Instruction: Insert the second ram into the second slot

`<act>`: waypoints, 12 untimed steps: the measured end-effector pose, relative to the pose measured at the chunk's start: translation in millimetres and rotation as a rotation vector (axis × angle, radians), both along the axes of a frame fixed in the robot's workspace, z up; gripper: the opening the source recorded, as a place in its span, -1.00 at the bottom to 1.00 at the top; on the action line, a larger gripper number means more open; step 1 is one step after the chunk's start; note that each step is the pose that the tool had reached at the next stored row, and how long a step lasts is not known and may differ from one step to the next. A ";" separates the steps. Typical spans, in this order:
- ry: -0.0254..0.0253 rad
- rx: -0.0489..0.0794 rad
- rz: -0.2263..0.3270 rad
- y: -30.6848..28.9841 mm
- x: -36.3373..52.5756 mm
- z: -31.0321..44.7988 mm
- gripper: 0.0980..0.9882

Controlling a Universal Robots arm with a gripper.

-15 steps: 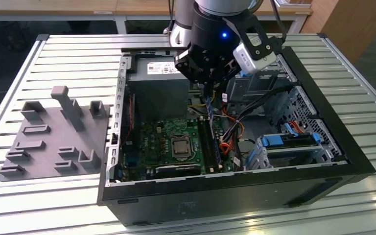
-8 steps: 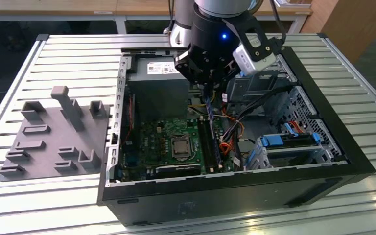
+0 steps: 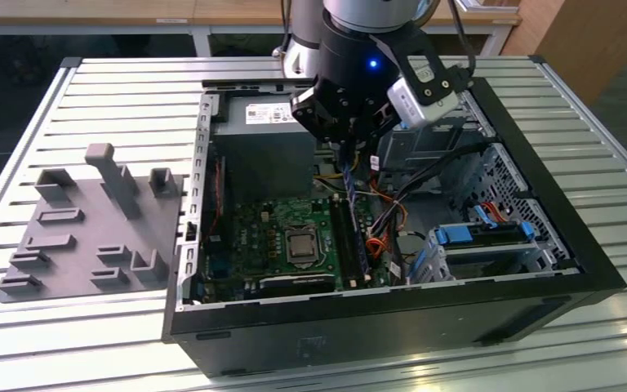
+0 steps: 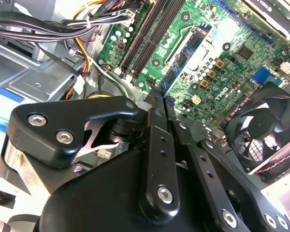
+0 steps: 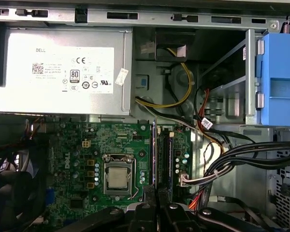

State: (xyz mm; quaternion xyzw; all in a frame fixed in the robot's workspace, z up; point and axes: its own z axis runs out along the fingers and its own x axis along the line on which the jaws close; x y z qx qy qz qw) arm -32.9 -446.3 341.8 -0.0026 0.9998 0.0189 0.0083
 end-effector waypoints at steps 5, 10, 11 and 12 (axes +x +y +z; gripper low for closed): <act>0.0000 0.000 0.000 0.0 0.0 -1.3 -0.91; 0.0001 0.000 0.000 -0.2 0.0 -2.3 -0.91; 0.0000 0.000 0.000 -0.2 0.0 -2.5 -0.91; 0.0000 0.000 0.000 -0.2 0.0 -2.8 -0.91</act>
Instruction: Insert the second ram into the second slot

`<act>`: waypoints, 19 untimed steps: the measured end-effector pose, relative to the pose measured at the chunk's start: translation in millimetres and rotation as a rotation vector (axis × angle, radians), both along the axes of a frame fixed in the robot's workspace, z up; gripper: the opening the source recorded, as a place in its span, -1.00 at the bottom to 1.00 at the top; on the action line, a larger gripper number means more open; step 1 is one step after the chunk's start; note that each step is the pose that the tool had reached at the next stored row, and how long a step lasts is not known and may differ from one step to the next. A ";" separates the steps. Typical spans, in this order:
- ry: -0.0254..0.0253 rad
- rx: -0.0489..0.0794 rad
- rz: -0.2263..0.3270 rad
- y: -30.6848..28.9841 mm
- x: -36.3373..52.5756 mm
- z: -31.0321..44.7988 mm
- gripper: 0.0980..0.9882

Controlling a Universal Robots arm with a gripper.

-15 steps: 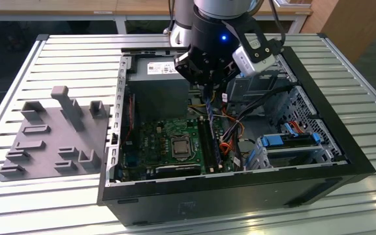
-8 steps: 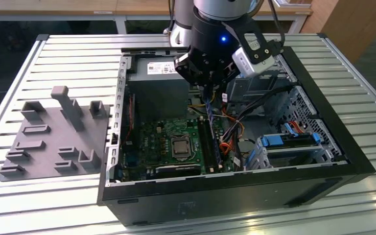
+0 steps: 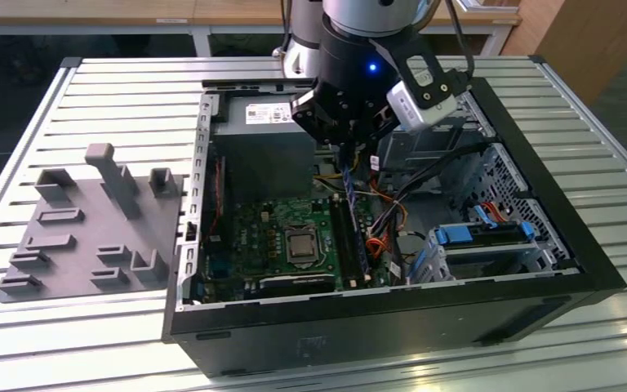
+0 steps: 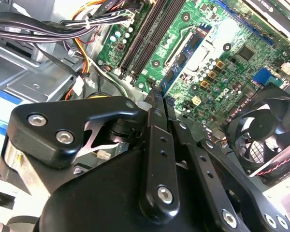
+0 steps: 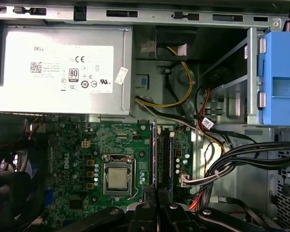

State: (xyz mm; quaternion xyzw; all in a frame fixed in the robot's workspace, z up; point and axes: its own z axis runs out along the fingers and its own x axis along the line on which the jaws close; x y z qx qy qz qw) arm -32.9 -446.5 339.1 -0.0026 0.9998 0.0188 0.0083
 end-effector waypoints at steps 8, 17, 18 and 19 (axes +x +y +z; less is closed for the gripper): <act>0.0000 0.000 0.000 0.0 0.0 -2.0 -0.91; 0.0000 0.000 0.000 -0.1 0.0 -4.1 -0.91; 0.0000 0.000 0.000 -0.1 0.0 -4.3 -0.91; 0.0000 0.000 0.000 -0.1 0.0 -4.5 -0.91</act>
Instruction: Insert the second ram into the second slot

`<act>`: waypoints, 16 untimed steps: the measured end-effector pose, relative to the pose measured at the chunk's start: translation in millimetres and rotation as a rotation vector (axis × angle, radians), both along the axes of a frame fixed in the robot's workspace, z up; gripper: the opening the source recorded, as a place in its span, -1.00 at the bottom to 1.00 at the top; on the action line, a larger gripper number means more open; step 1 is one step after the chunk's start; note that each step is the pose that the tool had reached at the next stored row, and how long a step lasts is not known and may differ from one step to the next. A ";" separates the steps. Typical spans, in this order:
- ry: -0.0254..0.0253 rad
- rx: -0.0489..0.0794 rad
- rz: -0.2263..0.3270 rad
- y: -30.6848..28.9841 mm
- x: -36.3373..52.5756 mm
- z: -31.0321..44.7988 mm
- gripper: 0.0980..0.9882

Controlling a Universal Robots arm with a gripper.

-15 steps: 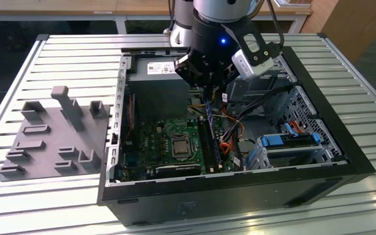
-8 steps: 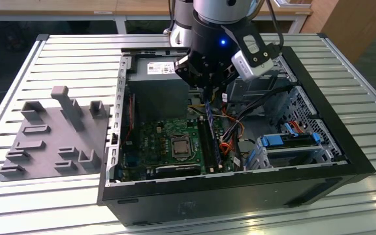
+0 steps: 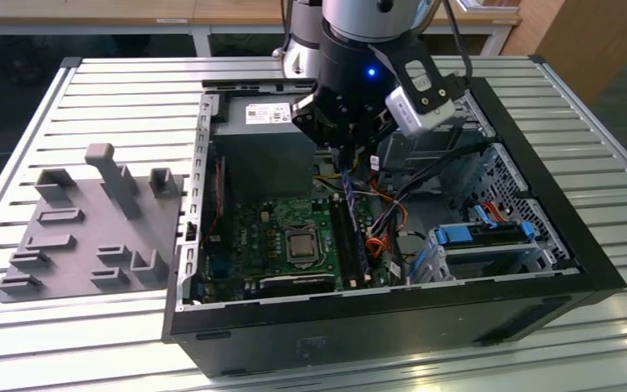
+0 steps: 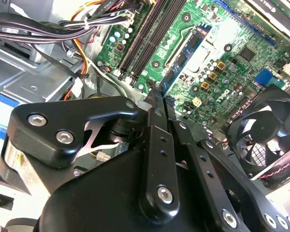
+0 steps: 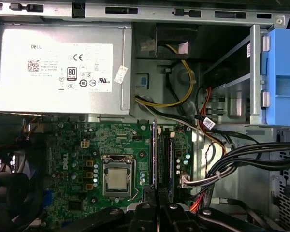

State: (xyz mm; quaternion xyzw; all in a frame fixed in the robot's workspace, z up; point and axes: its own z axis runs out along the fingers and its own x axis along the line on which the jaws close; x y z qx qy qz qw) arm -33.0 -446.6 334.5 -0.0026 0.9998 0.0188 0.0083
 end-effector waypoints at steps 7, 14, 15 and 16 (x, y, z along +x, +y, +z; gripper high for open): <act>0.0000 0.000 0.000 0.0 0.0 -1.6 -0.91; 0.0001 0.000 0.000 0.0 0.0 -3.5 -0.91; 0.0001 0.000 0.000 0.0 0.0 -3.8 -0.91; 0.0001 0.000 0.000 0.0 0.0 -4.0 -0.91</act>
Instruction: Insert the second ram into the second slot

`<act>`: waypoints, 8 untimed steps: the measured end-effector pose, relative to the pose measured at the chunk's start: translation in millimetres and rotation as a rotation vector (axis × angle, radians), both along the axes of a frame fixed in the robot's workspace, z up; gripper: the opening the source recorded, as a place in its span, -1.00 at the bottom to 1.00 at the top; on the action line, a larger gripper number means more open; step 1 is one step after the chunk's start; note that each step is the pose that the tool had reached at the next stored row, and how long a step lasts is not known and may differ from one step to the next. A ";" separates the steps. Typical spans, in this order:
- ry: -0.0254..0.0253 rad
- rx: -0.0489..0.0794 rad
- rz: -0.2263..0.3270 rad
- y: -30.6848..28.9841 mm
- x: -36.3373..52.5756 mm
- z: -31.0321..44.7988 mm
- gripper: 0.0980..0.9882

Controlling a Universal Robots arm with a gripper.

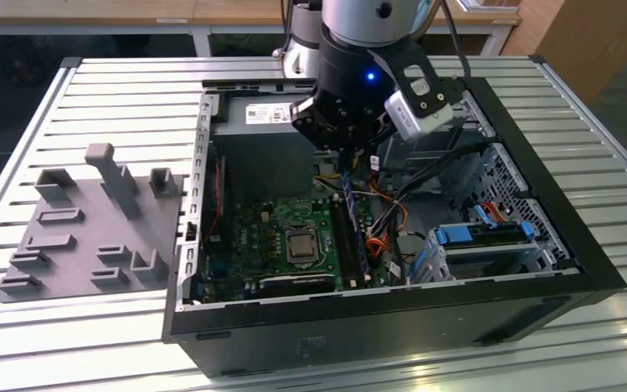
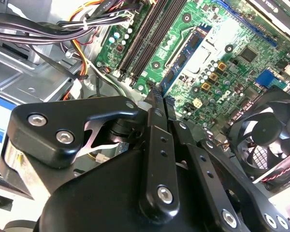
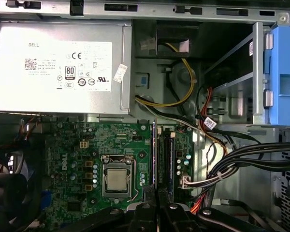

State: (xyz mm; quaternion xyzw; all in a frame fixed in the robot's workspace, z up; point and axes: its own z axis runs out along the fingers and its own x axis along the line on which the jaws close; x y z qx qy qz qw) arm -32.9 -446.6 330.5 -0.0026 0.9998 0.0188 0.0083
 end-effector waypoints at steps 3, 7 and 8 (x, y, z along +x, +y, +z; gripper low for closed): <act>0.0001 0.000 0.000 0.0 0.0 -0.7 -0.91; 0.0001 0.000 0.000 0.0 0.0 -1.6 -0.91; 0.0001 0.000 0.000 0.0 0.0 -1.8 -0.91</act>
